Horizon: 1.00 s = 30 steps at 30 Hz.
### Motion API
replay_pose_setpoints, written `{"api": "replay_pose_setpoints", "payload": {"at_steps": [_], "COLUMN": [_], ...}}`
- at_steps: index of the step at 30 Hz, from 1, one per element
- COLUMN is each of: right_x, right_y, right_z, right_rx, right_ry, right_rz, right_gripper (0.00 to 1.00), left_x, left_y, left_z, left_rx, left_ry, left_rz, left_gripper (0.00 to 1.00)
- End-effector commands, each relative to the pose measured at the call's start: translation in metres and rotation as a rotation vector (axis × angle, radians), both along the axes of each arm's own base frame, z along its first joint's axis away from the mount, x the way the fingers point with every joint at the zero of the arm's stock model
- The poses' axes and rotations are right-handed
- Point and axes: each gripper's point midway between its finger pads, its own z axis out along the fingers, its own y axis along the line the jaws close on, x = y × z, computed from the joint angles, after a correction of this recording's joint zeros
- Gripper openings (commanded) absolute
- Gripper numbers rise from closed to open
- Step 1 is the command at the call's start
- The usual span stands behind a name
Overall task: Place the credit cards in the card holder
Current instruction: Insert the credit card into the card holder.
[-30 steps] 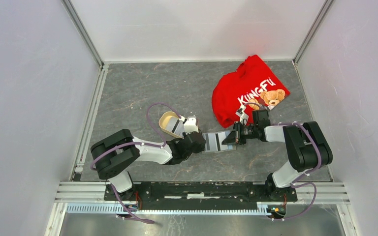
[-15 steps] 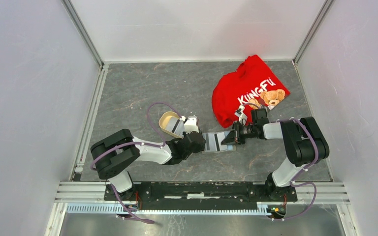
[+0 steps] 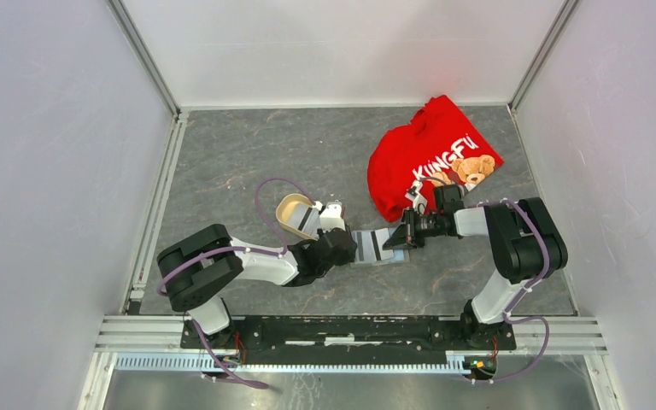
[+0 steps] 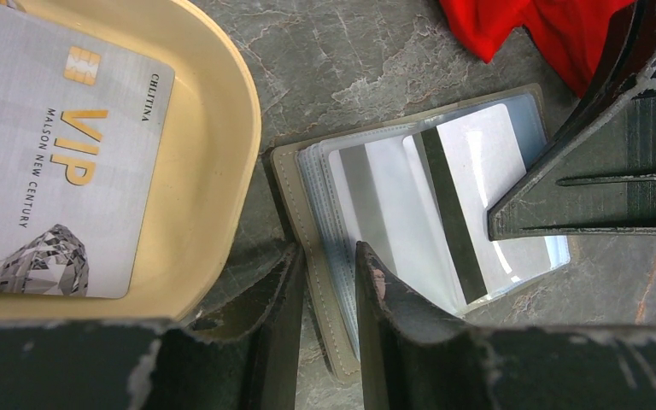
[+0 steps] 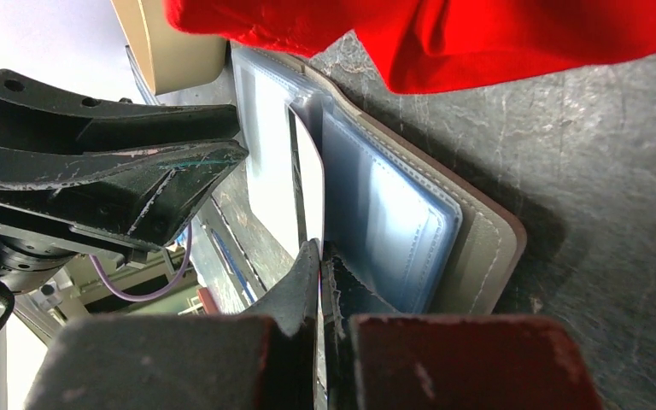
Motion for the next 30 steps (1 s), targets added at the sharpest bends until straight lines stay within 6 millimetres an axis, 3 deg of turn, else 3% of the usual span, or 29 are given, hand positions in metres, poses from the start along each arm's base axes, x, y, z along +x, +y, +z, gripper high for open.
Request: {"api": "replay_pose_setpoints", "payload": {"at_steps": [1,5,19,26,30], "right_x": [0.011,0.017,-0.001,0.001,0.011], "right_y": [-0.013,-0.016,0.008,0.01,0.007], "right_z": [-0.022,-0.02,-0.012,-0.009,-0.005], "right_rx": [-0.138,-0.158,-0.059,-0.06,-0.103], "right_ry": [-0.057,-0.099,-0.093,-0.131,-0.199], "right_rz": [-0.007,-0.019,-0.032,0.016,0.056], "right_gripper": [0.0,0.0,0.0,0.24,0.31], "left_x": [-0.024,-0.025,-0.03,-0.03,-0.029], "left_y": [0.018,0.018,0.008,0.003,0.002], "left_z": [-0.039,-0.04,-0.037,-0.031,-0.024], "left_rx": [0.138,0.141,0.086,0.064,0.053], "left_ry": [0.085,0.086,0.108,0.105,0.094], "left_rz": [-0.087,-0.091,-0.114,-0.122,-0.129], "left_gripper": [0.33,0.33,0.33,0.33,0.33]}}
